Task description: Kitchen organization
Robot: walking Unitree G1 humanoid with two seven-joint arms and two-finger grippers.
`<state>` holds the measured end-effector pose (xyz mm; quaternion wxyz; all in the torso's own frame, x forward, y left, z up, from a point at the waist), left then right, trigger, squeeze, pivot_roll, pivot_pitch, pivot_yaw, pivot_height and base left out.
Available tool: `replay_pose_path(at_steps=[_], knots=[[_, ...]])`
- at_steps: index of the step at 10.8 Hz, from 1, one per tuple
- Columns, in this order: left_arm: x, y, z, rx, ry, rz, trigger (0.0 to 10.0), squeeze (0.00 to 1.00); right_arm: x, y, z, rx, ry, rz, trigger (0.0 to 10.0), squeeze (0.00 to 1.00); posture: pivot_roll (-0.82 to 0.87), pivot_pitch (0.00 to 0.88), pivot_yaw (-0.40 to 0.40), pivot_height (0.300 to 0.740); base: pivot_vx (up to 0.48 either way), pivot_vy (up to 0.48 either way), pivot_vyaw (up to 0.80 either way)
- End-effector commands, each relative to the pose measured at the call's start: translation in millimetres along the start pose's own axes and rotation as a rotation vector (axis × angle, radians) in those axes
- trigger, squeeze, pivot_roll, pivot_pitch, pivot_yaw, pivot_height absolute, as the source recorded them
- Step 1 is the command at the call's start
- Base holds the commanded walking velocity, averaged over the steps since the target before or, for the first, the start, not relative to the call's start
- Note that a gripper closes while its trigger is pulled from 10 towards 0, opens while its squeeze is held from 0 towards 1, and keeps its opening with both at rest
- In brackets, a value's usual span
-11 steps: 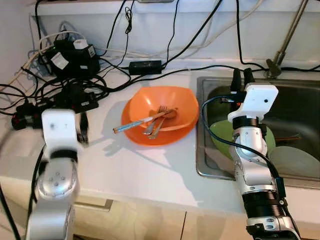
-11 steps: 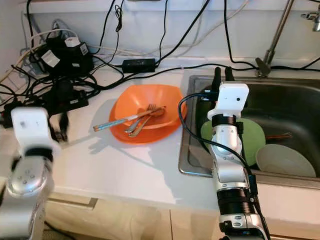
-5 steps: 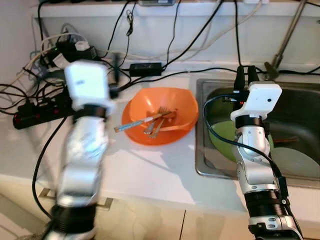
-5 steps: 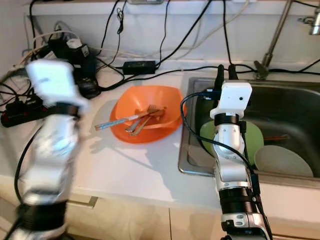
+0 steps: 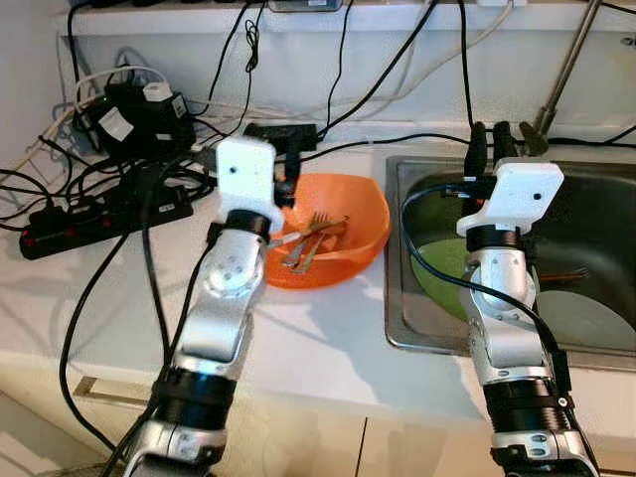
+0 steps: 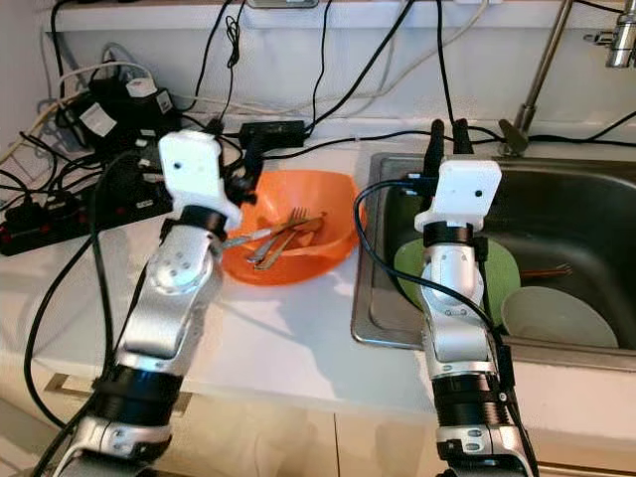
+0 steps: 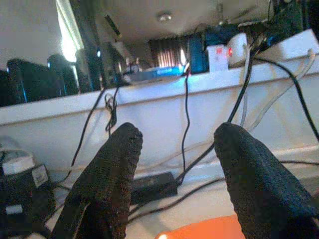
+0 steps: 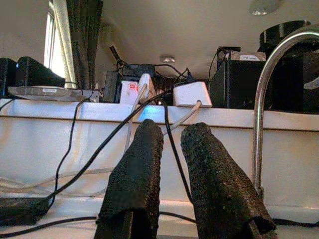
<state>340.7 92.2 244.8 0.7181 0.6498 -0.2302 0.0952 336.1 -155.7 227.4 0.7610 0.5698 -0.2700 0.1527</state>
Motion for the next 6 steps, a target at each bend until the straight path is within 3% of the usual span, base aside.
replay_pose_path(at_steps=[1, 3, 6], knots=[[3.5, 4.1, -2.6, 0.007, -0.002, 0.022, 10.0, 0.0, -1.8, 2.3, 0.5, 0.0, -0.006, 0.003, 10.0, 0.0, 0.04, 0.0, 0.092, 0.74, 0.0, 0.0, 0.0], [3.5, 4.9, -8.5, 0.012, 0.012, 0.034, 10.0, 0.0, -1.7, 1.8, 0.4, 0.0, -0.005, 0.002, 10.0, 0.0, 0.04, 0.0, 0.089, 0.74, 0.0, 0.0, 0.0], [6.0, 8.3, -11.8, 0.032, 0.02, 0.06, 10.0, 0.0, -1.5, 1.8, -2.9, 0.004, 0.007, -0.002, 10.0, 0.0, 0.06, 0.0, 0.086, 0.74, 0.0, -0.338, 0.0]])
Point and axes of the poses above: a point about 5 cm out from each wrist's last joint towards the gripper, its own x axis pointing out of the wrist towards the gripper, its own y axis along the axis of the wrist's last joint, z = x × y, the point moved 1 cm from there along x, pointing out of the wrist towards the gripper, and after that the axes turned 10 degrees about -x, right-handed, at the moved point
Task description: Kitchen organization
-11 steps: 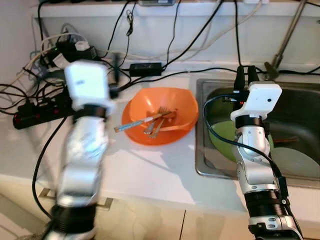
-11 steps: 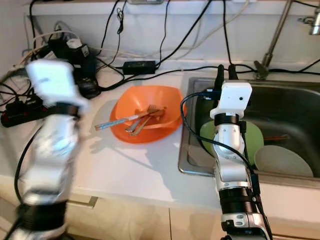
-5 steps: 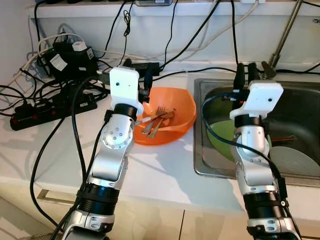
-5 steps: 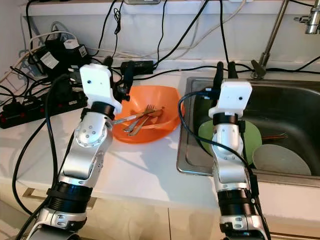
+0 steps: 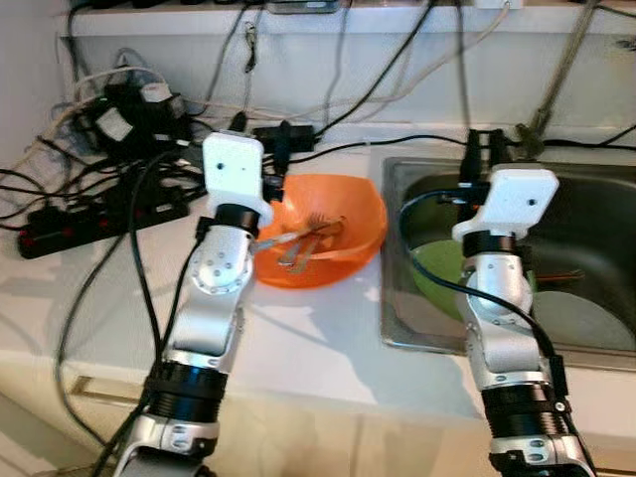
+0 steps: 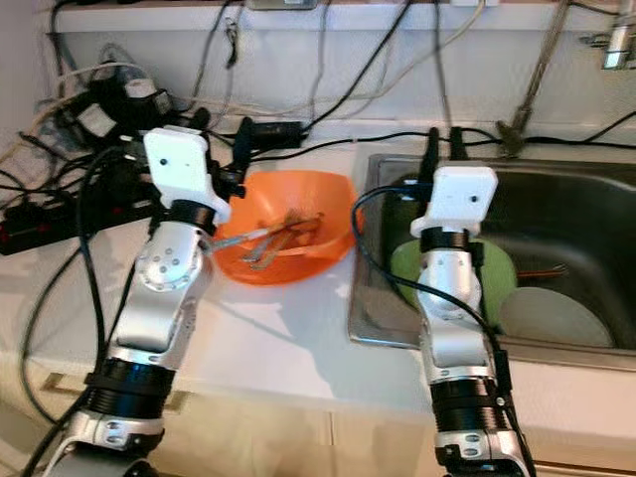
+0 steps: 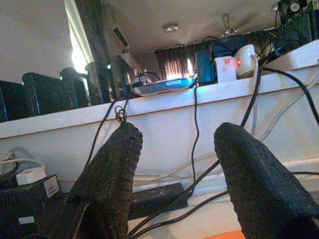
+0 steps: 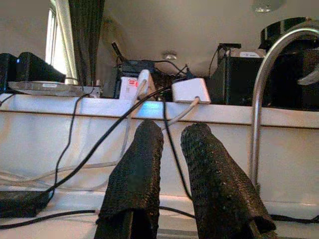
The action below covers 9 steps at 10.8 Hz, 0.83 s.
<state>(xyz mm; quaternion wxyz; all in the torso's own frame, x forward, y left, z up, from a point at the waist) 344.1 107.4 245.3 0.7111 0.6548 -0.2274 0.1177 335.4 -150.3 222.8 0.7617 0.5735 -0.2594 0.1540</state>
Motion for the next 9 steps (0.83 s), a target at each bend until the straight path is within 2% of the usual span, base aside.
replay_pose_path(at_steps=[1, 3, 9], knots=[[5.7, 7.9, 3.9, 0.004, -0.009, 0.036, 10.0, 0.0, 1.6, 3.5, 2.2, -0.003, -0.009, 0.01, 10.0, 0.0, 0.05, 0.0, 0.089, 0.74, 0.0, -0.39, 0.0], [6.3, 8.7, 5.5, -0.004, -0.007, 0.043, 10.0, 0.0, 1.1, 3.5, 2.0, -0.004, -0.009, 0.01, 10.0, 0.0, 0.05, 0.0, 0.092, 0.74, 0.0, -0.392, 0.0], [3.8, 13.3, 0.8, -0.037, 0.021, 0.059, 10.0, 0.0, -0.1, 2.6, 1.1, -0.001, 0.001, 0.006, 10.0, 0.0, 0.05, 0.0, 0.088, 0.74, 0.0, 0.0, 0.0]])
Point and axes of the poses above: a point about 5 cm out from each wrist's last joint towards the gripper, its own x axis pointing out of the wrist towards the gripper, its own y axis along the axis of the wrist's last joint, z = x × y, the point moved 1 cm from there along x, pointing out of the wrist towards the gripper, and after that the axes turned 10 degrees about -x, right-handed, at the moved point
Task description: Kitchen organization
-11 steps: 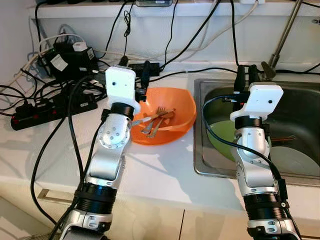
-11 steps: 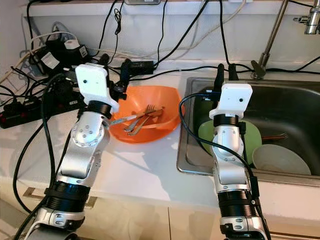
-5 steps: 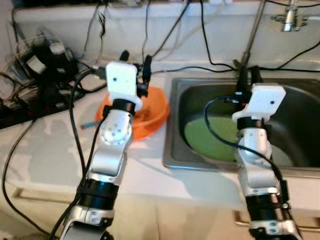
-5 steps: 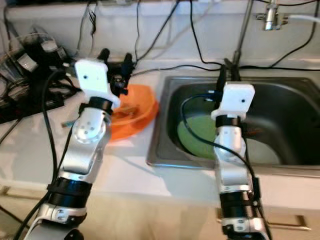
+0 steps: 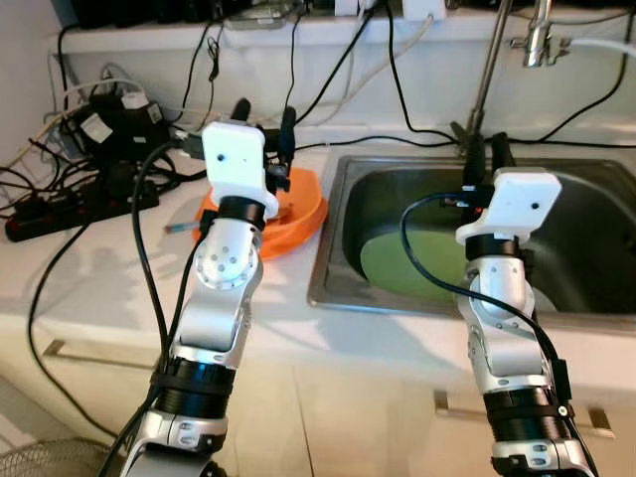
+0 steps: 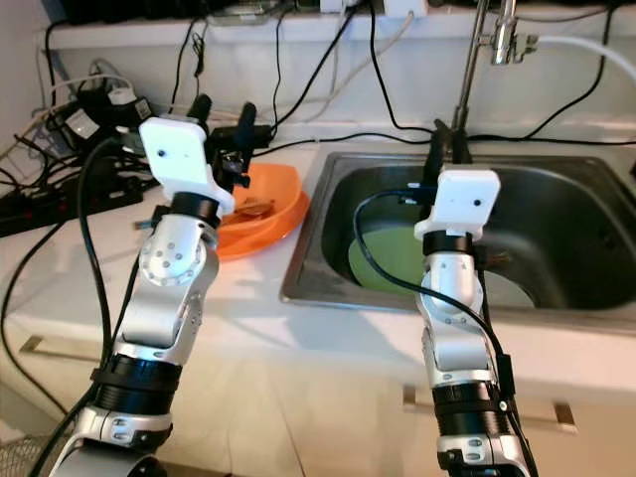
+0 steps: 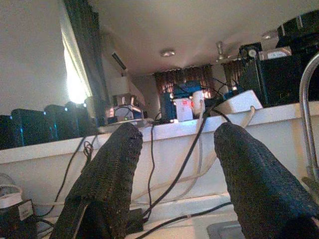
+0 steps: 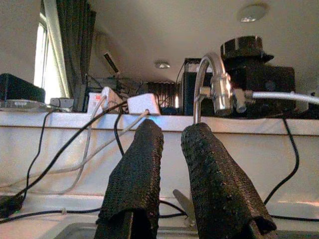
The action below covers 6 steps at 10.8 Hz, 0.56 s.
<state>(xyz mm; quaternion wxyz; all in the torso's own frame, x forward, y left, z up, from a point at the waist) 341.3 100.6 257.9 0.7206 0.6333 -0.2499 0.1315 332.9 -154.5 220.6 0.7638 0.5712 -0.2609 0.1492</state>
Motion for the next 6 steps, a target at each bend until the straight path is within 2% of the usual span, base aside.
replay_pose_path(at_steps=[1, 2, 5, 6], knots=[[-1.1, 1.2, -8.0, 0.007, 0.03, -0.002, 10.0, 0.0, 2.8, 3.9, -2.9, 0.008, 0.007, 0.01, 10.0, 0.0, 0.05, 0.0, 0.088, 0.74, 0.0, 0.0, 0.0], [-2.7, 0.3, -10.8, 0.003, 0.04, -0.005, 10.0, 0.0, 2.3, 2.8, -2.8, 0.004, 0.009, 0.004, 10.0, 0.0, 0.05, 0.0, 0.086, 0.74, 0.0, 0.0, 0.0], [-3.7, -2.7, -12.7, 0.004, 0.049, -0.021, 10.0, 0.0, 2.3, 1.7, -2.7, 0.0, 0.013, -0.002, 10.0, 0.0, 0.06, 0.005, 0.084, 0.74, -0.283, 0.0, 0.0], [-3.8, -3.5, -13.0, 0.006, 0.052, -0.024, 10.0, 0.0, 2.3, 1.2, -2.6, 0.0, 0.015, -0.005, 10.0, 0.0, 0.06, 0.008, 0.082, 0.74, 0.0, 0.0, 0.0]])
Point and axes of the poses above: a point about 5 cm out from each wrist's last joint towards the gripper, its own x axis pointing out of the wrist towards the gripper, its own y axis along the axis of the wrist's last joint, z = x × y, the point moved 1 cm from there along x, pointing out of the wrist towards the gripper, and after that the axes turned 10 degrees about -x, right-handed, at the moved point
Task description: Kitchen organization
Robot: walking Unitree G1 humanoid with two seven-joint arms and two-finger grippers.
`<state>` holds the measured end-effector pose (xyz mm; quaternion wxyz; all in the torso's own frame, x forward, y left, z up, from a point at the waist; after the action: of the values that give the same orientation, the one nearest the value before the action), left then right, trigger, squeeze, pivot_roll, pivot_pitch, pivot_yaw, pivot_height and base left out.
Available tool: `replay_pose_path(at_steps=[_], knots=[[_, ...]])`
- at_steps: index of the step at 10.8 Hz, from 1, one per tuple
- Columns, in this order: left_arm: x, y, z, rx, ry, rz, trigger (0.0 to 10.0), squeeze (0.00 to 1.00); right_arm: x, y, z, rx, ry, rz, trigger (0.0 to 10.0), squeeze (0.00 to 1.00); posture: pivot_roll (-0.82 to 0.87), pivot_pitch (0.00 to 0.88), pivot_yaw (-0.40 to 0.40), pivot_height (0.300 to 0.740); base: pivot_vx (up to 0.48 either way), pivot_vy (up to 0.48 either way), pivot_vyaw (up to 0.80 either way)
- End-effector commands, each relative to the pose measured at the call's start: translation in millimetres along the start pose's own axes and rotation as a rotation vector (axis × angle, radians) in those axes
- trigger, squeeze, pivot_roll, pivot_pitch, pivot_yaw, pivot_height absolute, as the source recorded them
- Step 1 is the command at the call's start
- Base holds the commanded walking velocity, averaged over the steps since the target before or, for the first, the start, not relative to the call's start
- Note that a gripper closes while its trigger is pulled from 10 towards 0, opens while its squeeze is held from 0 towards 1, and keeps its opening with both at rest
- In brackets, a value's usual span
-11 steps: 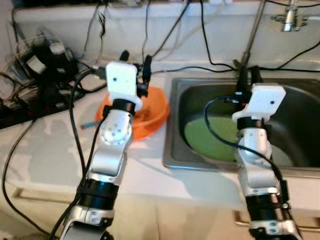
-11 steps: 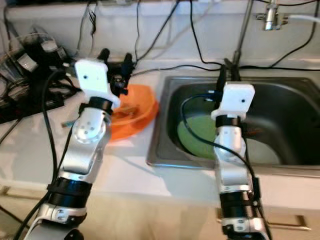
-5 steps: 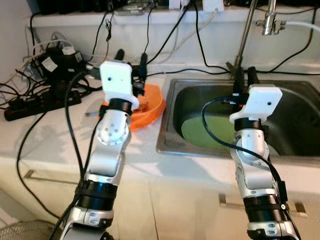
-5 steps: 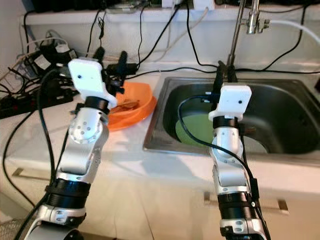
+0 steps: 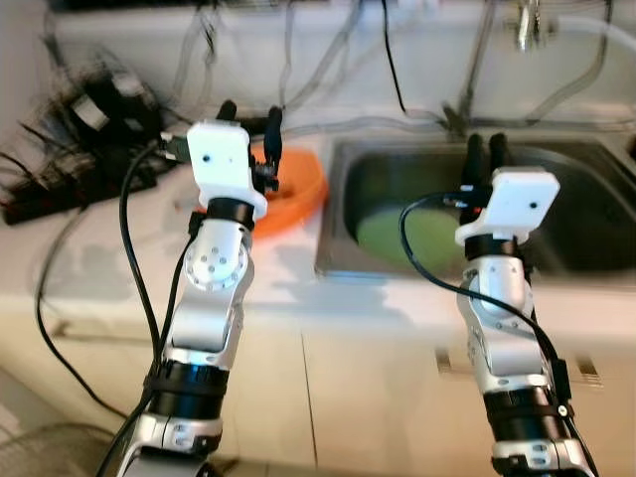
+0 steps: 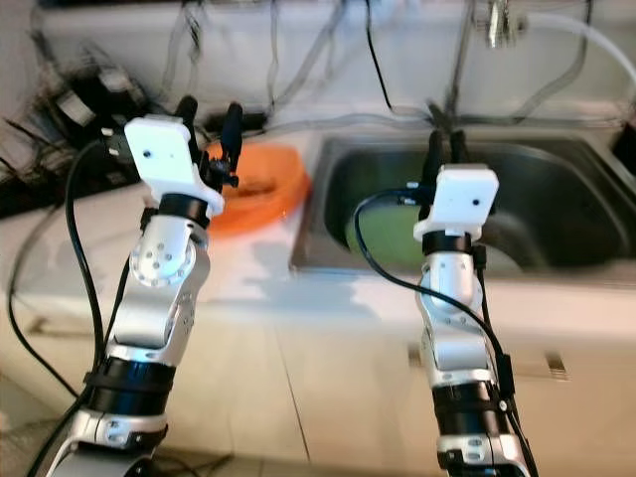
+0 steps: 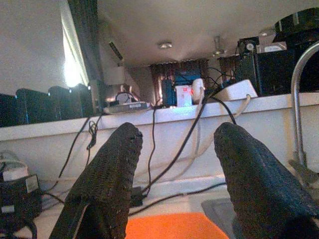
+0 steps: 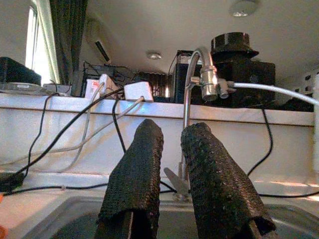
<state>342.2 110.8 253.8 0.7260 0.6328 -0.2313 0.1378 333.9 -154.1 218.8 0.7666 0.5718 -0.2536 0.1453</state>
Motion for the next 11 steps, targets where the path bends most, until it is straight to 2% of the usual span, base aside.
replay_pose_path(at_steps=[1, 6, 8, 9, 11], knots=[[-0.7, -3, -4.2, 0.015, 0.025, -0.019, 10.0, 0.0, 2.3, 2, -1.7, 0.001, 0.009, 0.007, 10.0, 0.0, 0.06, 0.01, 0.081, 0.74, 0.0, 0.0, 0.0], [-3.6, -7, -5.7, 0.013, 0.033, -0.042, 10.0, 0.0, 2.6, 2, -3.0, 0.007, 0.01, 0.005, 10.0, 0.0, 0.06, 0.01, 0.085, 0.74, 0.0, 0.0, 0.0], [-8.6, -15, -8.3, 0.006, 0.038, -0.07, 10.0, 0.0, 1.8, 1, -3.9, 0.009, 0.012, 0.001, 10.0, 0.0, 0.06, 0.01, 0.084, 0.74, 0.0, 0.0, 0.0], [-15.9, -24, -13.2, 0.018, 0.054, -0.103, 10.0, 0.0, 1.1, 0, -4.2, 0.007, 0.016, -0.004, 10.0, 0.0, 0.06, 0.01, 0.084, 0.74, 0.0, 0.0, 0.0], [-21.1, -27, -18.3, 0.015, 0.071, -0.115, 10.0, 0.0, 0.6, -1, -3.0, 0.005, 0.014, -0.007, 10.0, 0.0, 0.06, 0.011, 0.082, 0.74, 0.0, 0.0, 0.0]])
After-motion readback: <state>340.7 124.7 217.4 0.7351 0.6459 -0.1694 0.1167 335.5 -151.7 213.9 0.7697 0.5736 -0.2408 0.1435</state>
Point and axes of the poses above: a point about 5 cm out from each wrist's last joint towards the gripper, its own x axis pointing out of the wrist towards the gripper, its own y axis along the axis of the wrist's last joint, z = x × y, the point moved 1 cm from there along x, pointing out of the wrist towards the gripper, and after that the axes turned 10 degrees about -x, right-handed, at the moved point
